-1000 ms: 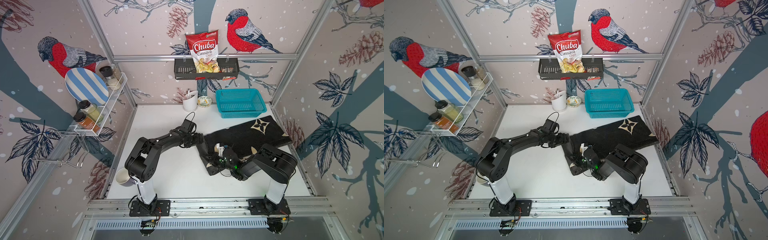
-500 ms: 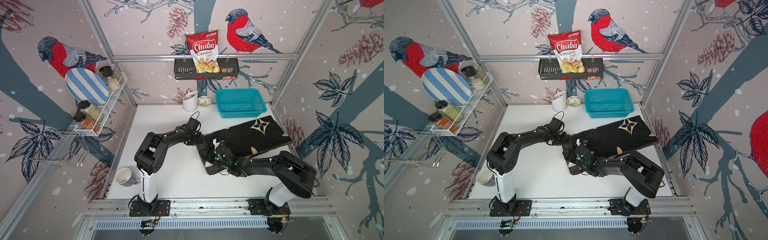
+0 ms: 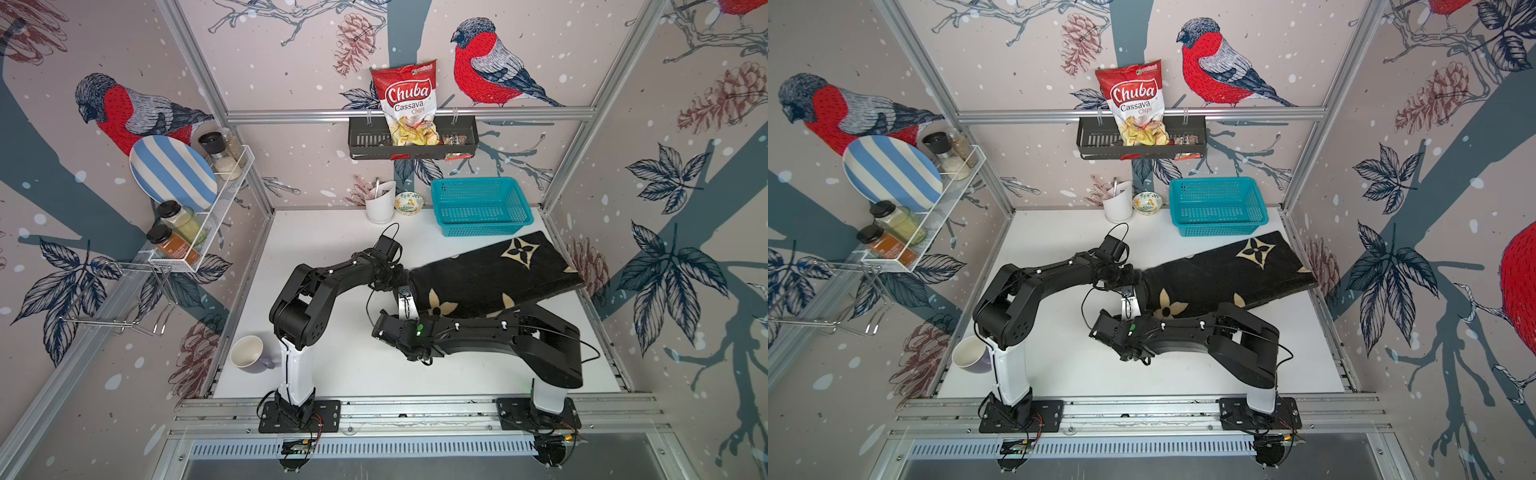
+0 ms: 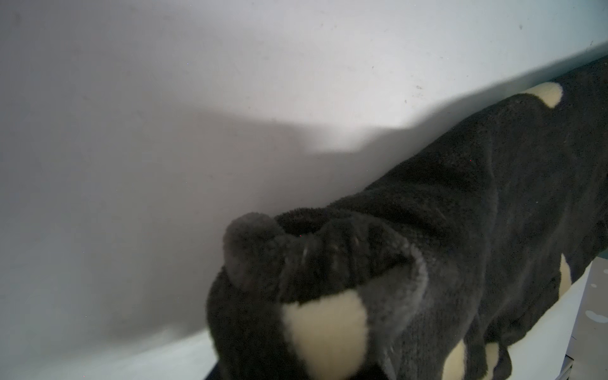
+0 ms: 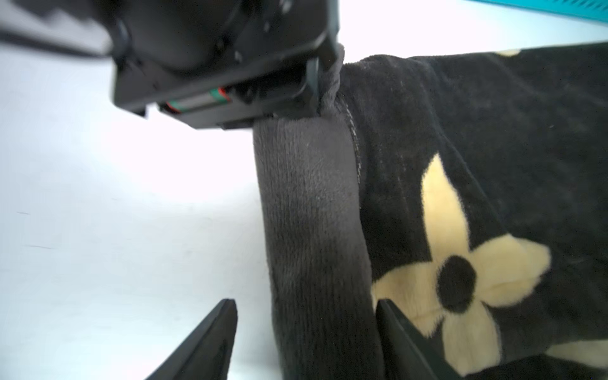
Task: Roll up the pillowcase
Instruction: Roll the pillowcase at the center of the board.
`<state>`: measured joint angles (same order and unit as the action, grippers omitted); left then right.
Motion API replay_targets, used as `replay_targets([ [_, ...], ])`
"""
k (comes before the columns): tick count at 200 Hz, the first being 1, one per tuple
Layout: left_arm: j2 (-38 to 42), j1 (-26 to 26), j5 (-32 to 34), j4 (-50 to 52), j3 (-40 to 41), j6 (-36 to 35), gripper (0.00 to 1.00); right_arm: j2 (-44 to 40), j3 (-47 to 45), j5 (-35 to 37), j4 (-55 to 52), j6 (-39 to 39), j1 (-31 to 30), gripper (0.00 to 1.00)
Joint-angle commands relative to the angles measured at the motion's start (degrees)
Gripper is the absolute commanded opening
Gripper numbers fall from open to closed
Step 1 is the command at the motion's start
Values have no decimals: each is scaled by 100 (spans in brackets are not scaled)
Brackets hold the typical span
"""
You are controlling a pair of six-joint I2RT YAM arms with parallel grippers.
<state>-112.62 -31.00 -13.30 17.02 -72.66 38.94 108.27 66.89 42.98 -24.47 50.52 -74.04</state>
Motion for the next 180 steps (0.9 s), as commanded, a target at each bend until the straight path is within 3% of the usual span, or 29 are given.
replay_targets([
  [1, -24, -32, 143, 152, 48, -46, 33, 486, 356, 661, -909, -52, -104, 62],
  [34, -6, -35, 167, 158, 85, -49, 33, 851, 631, 615, -1006, -1, -128, 26],
  [51, 18, -29, 194, 180, 61, -64, 33, 763, 604, 402, -817, -32, -108, 0],
  [71, 85, -16, 218, 273, -15, -111, 39, 326, 159, -226, -20, -217, 1, 0],
  [90, 262, 23, 281, 385, -106, -157, 59, -361, -671, -1061, 1220, -290, 264, 0],
  [111, 517, 71, 319, 508, -218, -196, 71, -1138, -1712, -1987, 2475, -345, 700, 0],
  [155, 858, 61, 257, 614, -272, -163, 72, -2273, -3526, -4065, 4679, 123, 1997, 0],
  [180, 925, 27, 89, 463, -131, -67, 73, -2463, -4022, -5000, 5256, 420, 2684, 0],
])
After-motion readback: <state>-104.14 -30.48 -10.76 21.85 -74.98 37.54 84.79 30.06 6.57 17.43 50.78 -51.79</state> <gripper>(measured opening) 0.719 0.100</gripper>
